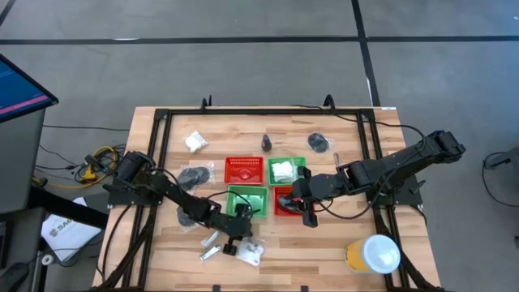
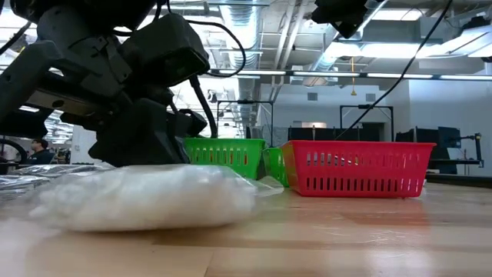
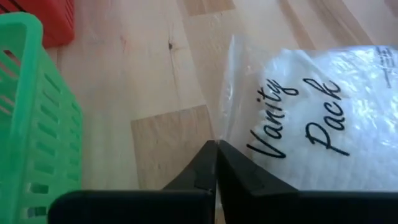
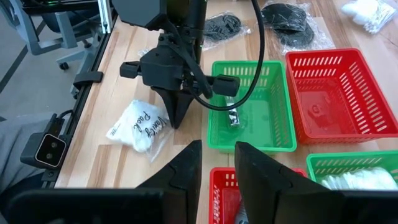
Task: Pick & Place Travel size toiletries
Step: Put the white cotton pack into the right green basket
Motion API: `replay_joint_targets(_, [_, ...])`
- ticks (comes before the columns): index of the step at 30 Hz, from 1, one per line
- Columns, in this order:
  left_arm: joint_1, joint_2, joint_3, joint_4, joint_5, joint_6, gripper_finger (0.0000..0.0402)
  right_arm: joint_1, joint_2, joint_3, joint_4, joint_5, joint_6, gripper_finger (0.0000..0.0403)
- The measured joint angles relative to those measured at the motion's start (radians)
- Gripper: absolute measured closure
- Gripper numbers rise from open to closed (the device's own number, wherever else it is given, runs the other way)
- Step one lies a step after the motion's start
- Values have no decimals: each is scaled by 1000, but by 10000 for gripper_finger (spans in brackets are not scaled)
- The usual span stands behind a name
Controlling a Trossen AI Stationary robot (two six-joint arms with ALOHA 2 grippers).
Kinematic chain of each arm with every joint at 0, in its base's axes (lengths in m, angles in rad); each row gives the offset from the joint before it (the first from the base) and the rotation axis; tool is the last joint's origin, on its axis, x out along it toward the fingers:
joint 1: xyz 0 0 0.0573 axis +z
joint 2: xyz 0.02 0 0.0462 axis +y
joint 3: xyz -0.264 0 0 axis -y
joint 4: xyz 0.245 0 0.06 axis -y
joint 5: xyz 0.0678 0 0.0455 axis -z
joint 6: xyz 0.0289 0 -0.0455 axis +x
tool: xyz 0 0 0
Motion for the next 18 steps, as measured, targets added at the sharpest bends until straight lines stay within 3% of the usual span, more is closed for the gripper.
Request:
replay_joint_targets(8, [-13,-82,11,0,-12,0,401,0,0,-1,-2,0,0,316])
replay_joint_targets(18, [-15,-245,12,-9,-106,4,401,0,0,-1,-3,0,0,316])
